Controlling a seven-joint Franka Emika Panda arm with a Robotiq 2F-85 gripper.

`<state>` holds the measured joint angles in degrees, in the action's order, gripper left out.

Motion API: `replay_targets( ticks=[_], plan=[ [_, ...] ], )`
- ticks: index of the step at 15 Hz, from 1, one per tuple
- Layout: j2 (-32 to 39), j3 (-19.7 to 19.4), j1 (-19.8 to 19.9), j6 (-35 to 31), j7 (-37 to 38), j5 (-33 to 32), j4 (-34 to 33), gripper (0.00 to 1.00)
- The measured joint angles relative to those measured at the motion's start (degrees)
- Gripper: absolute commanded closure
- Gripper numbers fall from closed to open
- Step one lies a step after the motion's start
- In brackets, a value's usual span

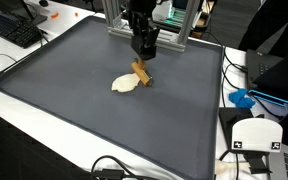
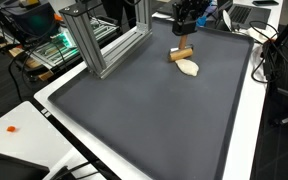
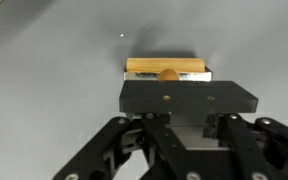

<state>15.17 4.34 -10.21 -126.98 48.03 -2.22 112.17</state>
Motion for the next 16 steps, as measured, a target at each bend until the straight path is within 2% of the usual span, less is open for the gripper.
replay_targets(
  ticks=[9,16],
  plan=[
    [0.07,-1.48,-0.11,-4.34,5.04,-2.87,0.2,0.78],
    [0.31,-2.46,-0.88,-6.44,15.9,-6.87,0.25,0.78]
  ],
)
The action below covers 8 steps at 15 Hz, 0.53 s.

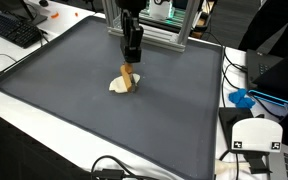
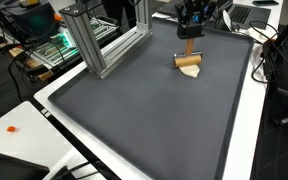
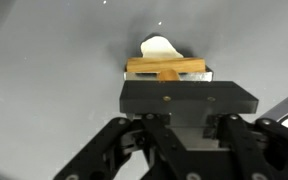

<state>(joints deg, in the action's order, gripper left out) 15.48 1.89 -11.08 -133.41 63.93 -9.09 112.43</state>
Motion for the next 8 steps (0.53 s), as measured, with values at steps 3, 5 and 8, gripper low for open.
replay_targets(
  ticks=[3,5,8],
  plan=[
    [0.15,-0.34,-0.15,-0.44,4.78,-1.11,-0.08,0.78],
    [0.34,-0.62,-0.23,-0.56,7.83,-1.57,-0.29,0.78],
    [0.65,-1.1,-0.23,-0.62,11.58,-1.84,-0.72,0.78]
  ],
)
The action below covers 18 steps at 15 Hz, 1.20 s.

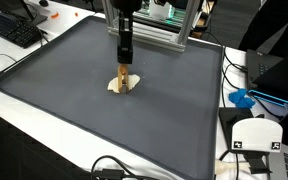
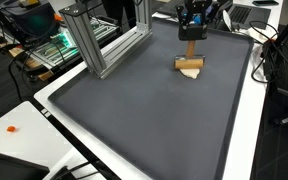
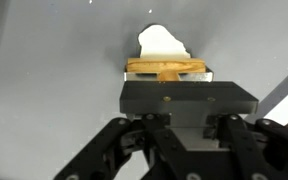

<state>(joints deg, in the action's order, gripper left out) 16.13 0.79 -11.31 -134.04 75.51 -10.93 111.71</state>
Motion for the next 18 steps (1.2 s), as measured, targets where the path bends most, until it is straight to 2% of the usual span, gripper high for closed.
replay_targets(
  ticks=[11,18],
  plan=[
    [0.78,-1.46,0.0,-0.74,8.48,-3.16,-0.62,0.78],
    [0.89,-1.27,0.13,-0.81,8.19,-2.61,-0.64,0.78]
  ],
)
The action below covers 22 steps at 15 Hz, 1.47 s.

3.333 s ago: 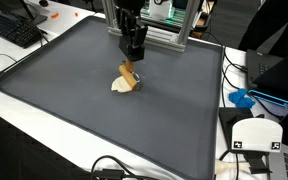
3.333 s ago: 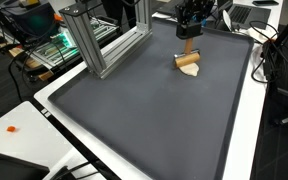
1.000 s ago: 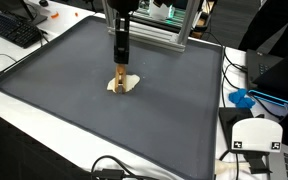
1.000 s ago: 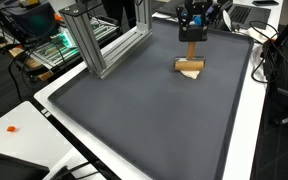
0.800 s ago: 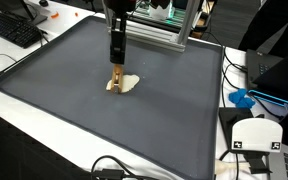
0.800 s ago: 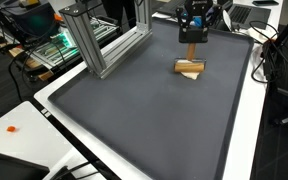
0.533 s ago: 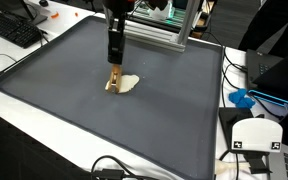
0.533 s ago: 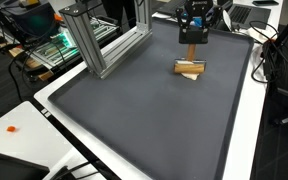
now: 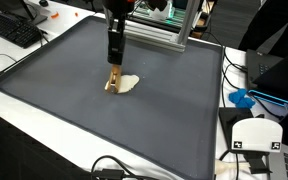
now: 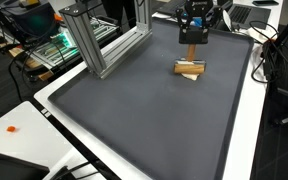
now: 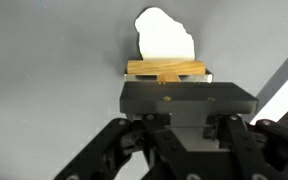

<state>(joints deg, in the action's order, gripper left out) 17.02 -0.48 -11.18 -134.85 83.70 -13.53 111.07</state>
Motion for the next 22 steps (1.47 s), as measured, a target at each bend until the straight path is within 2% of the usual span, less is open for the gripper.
replay_targets(
  ticks=[7,14,22],
  plan=[
    [-0.06,0.86,0.74,1.71,-8.5,6.39,-0.7,0.78],
    [-0.04,2.43,0.73,4.79,-13.3,12.96,-1.37,0.78],
    [0.15,3.49,0.68,7.12,-16.29,14.82,-1.8,0.78]
  ],
)
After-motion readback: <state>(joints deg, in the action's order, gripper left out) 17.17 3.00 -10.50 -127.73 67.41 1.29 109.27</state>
